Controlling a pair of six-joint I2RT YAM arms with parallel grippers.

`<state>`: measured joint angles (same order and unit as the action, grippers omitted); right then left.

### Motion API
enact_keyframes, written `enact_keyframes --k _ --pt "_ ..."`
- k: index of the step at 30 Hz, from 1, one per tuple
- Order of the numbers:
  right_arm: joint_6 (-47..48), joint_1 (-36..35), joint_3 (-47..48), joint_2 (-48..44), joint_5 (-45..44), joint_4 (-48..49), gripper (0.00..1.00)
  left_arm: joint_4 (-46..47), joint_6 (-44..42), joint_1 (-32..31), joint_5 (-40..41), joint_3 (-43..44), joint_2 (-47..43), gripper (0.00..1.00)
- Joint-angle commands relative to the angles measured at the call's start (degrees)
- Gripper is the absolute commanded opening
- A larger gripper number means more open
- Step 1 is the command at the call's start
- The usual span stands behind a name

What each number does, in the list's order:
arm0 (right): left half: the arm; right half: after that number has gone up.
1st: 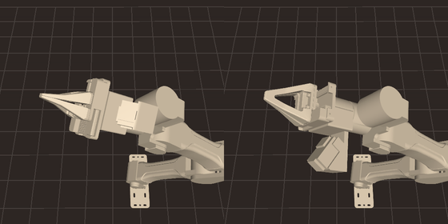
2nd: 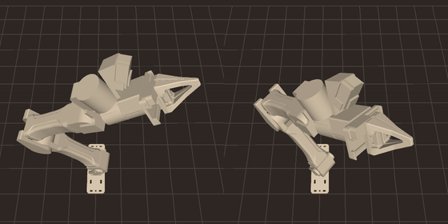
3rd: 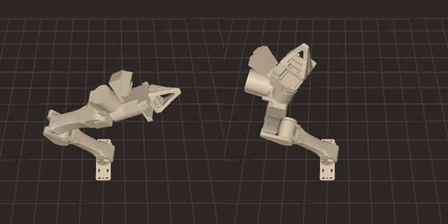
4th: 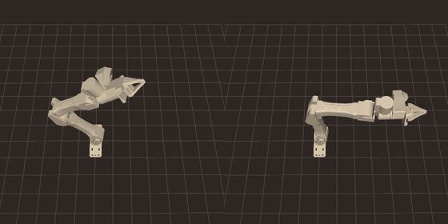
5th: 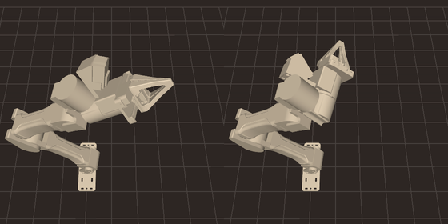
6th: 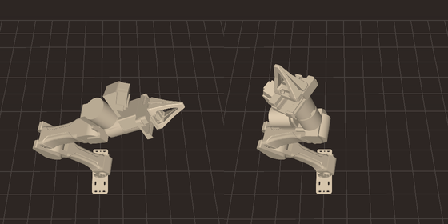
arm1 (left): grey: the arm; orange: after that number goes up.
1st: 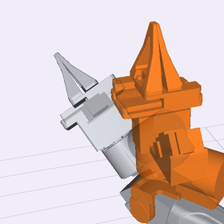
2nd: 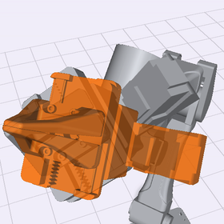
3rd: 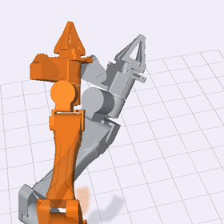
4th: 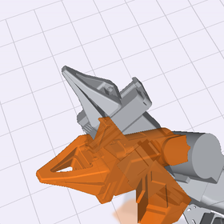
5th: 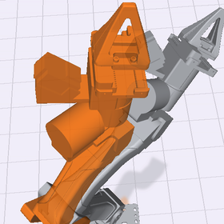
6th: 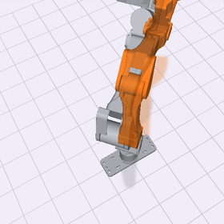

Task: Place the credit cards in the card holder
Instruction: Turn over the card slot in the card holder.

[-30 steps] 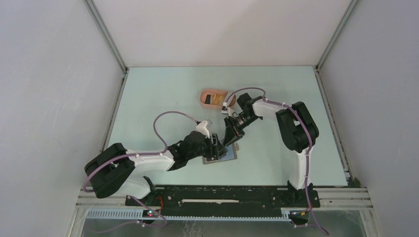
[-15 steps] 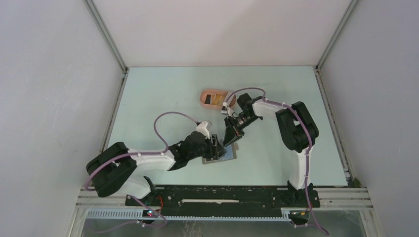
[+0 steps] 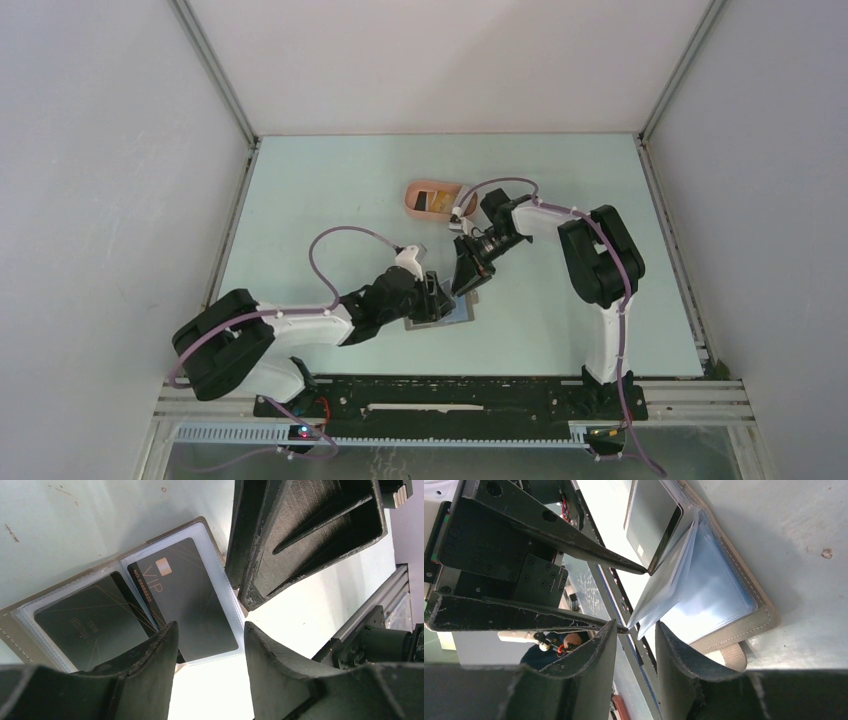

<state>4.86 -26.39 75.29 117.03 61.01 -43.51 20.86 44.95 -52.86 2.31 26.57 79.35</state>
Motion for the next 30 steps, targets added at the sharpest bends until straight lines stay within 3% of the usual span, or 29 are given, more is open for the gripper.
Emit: enact_keyframes --k 1,17,30 --pt "0.5 0.5 0.0 0.3 1.0 -0.5 0.44 -0.6 -1.4 -0.1 1.9 -1.3 -1.9 0.55" --pt "1.4 2.5 0.0 -0.6 -1.3 -0.4 0.45 -4.4 -2.0 0.0 4.7 -2.8 -6.6 0.54" --pt "2.0 0.1 0.0 -1.9 -2.0 0.9 0.36 -6.9 -2.4 1.6 7.1 -5.7 -10.2 0.54"
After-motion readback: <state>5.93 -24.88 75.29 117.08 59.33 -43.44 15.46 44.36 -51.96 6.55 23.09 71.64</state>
